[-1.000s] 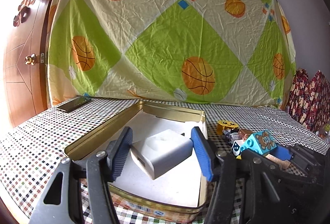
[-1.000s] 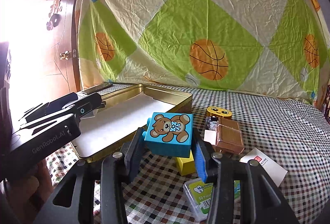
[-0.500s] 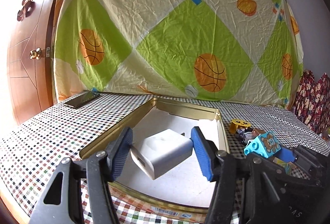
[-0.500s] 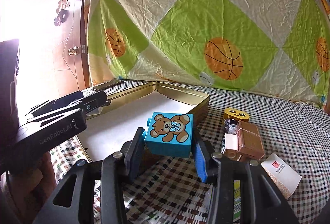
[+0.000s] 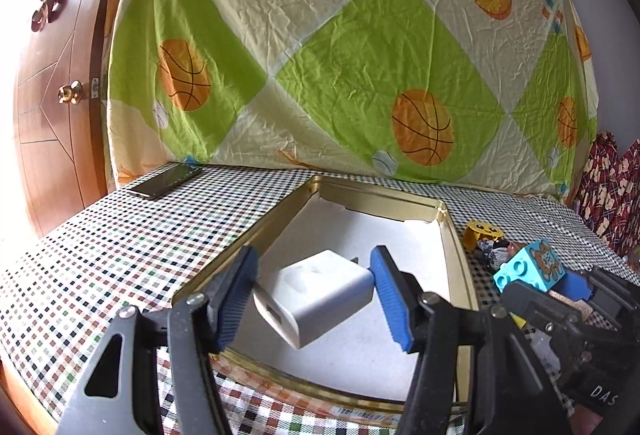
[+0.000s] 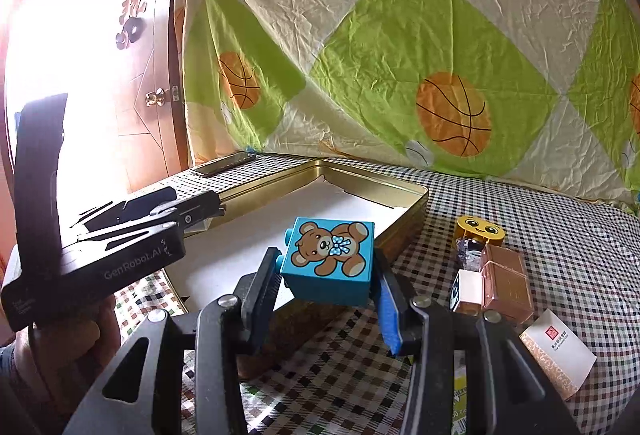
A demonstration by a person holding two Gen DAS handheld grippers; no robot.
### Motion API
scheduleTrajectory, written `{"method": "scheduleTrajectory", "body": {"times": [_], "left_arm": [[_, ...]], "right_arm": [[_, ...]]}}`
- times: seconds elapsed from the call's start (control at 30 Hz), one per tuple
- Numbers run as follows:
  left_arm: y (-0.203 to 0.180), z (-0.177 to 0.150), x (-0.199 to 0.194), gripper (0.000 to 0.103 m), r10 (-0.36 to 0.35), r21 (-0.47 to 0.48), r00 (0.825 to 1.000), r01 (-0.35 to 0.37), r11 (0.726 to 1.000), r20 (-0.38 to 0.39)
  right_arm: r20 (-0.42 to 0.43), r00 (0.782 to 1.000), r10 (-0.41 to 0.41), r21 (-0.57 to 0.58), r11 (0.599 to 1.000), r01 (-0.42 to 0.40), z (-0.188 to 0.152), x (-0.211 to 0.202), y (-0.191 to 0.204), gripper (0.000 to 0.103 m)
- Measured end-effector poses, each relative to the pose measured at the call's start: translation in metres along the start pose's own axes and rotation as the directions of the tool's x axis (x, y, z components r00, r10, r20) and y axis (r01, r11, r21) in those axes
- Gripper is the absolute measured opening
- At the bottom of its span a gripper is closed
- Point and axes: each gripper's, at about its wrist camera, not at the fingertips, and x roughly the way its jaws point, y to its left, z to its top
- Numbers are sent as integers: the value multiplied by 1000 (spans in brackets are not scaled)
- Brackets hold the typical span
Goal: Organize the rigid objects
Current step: 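Lower the held blue block and white charger over the tin's white interior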
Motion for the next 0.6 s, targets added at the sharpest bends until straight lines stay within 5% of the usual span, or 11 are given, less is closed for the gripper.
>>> {"method": "scheduleTrajectory", "body": {"times": [0.6], "left_arm": [[4,45,54,59,-57,67,982,71,995,-182]], "right_arm": [[-113,990,81,41,996,-77,61,65,-18,47]]}}
